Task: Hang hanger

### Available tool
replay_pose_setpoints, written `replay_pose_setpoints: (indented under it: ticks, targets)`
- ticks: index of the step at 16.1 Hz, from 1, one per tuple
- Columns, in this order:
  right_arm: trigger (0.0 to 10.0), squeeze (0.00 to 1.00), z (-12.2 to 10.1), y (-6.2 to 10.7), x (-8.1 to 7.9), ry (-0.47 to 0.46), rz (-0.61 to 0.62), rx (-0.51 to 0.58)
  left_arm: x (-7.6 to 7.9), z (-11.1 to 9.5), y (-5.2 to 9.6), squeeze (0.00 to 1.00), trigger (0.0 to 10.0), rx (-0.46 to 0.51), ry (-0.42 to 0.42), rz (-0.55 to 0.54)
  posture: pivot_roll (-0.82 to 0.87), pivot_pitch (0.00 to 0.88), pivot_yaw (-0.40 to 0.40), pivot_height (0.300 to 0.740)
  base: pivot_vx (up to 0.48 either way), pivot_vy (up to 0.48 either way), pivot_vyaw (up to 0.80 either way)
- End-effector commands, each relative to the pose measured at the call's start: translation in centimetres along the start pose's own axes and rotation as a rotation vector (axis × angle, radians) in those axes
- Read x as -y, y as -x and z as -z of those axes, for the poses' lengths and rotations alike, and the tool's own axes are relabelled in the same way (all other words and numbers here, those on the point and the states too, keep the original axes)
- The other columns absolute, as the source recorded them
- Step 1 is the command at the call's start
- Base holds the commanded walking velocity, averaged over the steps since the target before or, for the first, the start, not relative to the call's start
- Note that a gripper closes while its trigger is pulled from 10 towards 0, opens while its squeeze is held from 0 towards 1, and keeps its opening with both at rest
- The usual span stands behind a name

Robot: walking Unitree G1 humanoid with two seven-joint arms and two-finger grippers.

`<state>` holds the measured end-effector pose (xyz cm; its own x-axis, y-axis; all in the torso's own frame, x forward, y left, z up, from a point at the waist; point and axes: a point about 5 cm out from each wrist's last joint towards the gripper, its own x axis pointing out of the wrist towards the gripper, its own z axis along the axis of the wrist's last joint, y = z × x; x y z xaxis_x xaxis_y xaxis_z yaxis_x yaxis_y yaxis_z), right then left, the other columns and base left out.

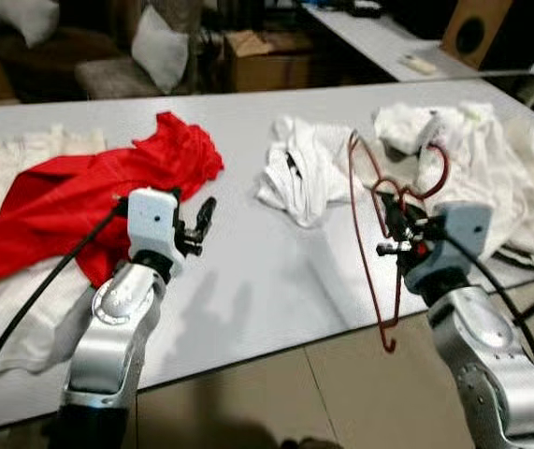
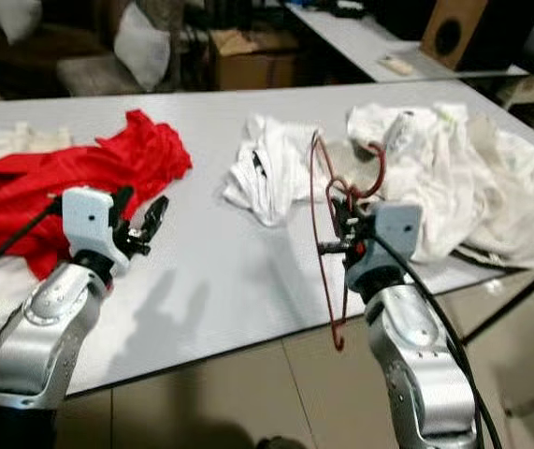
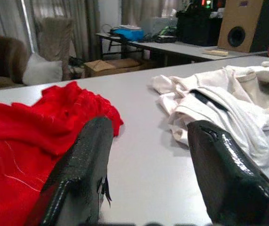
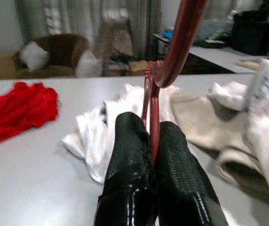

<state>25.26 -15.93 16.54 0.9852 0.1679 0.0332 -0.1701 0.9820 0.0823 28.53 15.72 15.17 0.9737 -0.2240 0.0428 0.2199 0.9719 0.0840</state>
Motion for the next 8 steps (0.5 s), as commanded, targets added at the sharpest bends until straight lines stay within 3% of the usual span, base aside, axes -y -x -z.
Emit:
replay_pose_setpoints:
  ticks: [1,6,8]
  targets:
    - [10.0,0.00,-0.52,0.25,0.39,0.012,0.009,0.022,0.50,-0.05,-0.30,0.29,10.0,-0.001,-0.002,0.017,-0.07,0.000,-0.031,0.740,0.000,-0.398,0.00]
    - [10.0,0.00,-0.96,0.40,0.48,-0.010,0.029,0.037,0.77,-0.22,-0.58,0.29,10.0,0.000,-0.008,0.032,-0.07,0.000,-0.024,0.740,0.000,-0.403,0.00]
    - [10.0,0.00,-1.20,0.37,0.28,0.049,0.026,0.053,0.54,-0.19,-0.43,0.29,10.0,-0.003,-0.011,0.027,-0.07,0.000,-0.028,0.740,0.000,-0.405,0.00]
